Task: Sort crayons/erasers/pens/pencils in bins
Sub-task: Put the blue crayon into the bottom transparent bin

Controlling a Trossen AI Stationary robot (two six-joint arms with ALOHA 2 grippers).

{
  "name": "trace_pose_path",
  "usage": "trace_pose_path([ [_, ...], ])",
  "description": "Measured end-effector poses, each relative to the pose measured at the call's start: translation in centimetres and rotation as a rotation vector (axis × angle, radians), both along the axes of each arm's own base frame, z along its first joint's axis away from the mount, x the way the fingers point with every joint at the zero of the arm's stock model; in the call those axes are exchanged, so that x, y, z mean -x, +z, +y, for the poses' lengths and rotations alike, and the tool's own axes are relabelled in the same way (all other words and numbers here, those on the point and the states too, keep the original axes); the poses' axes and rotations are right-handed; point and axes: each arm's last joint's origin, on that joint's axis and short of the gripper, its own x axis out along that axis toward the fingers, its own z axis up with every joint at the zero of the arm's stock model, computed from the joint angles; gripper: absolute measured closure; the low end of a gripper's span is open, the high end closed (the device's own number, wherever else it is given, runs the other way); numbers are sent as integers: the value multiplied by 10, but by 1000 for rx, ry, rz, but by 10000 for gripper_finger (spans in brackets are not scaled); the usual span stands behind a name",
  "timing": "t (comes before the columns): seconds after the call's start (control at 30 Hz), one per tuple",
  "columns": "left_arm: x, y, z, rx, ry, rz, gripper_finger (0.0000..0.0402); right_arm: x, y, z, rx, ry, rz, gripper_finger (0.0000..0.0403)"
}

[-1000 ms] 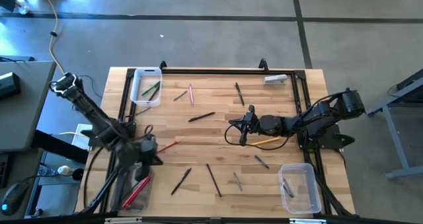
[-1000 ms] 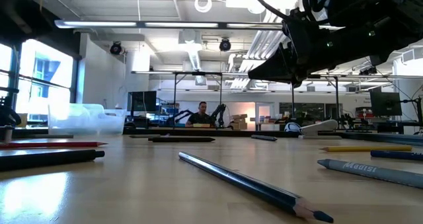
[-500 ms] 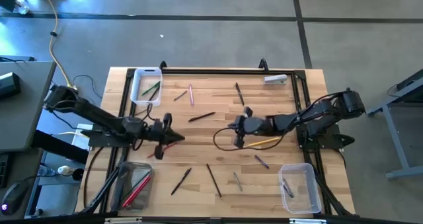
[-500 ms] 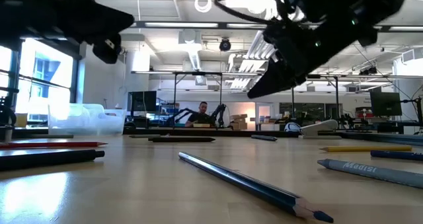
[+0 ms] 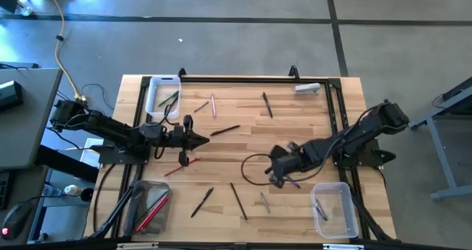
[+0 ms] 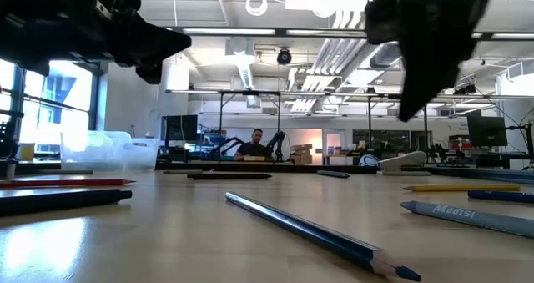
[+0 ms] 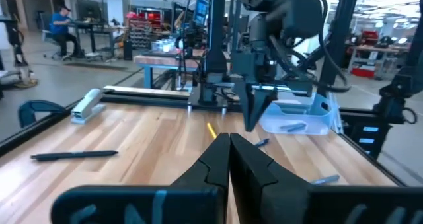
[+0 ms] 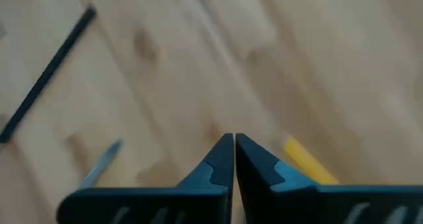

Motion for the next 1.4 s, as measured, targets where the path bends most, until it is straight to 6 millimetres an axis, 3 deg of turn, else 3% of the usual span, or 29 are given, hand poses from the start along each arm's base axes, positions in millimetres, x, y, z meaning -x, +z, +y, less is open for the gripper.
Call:
trace_pose_path([
  [0.17, 0, 0, 1, 0, -1, 1, 401, 18, -4, 22, -77, -133, 81, 344],
  [0.33, 0, -1, 1, 0, -1, 7, 401, 29, -7, 29, -82, -229, 142, 287],
  [0.63, 0, -1, 1, 7, -1, 8, 401, 24, -41, 35, -40, -260, 305, 252],
  [1.03, 0, -1, 1, 8, 0, 12, 401, 14, -70, 35, -48, -264, 417, 268],
  [1.4, 0, -1, 1, 11, -1, 11, 401, 6, -74, 29, -101, -201, 425, 378],
])
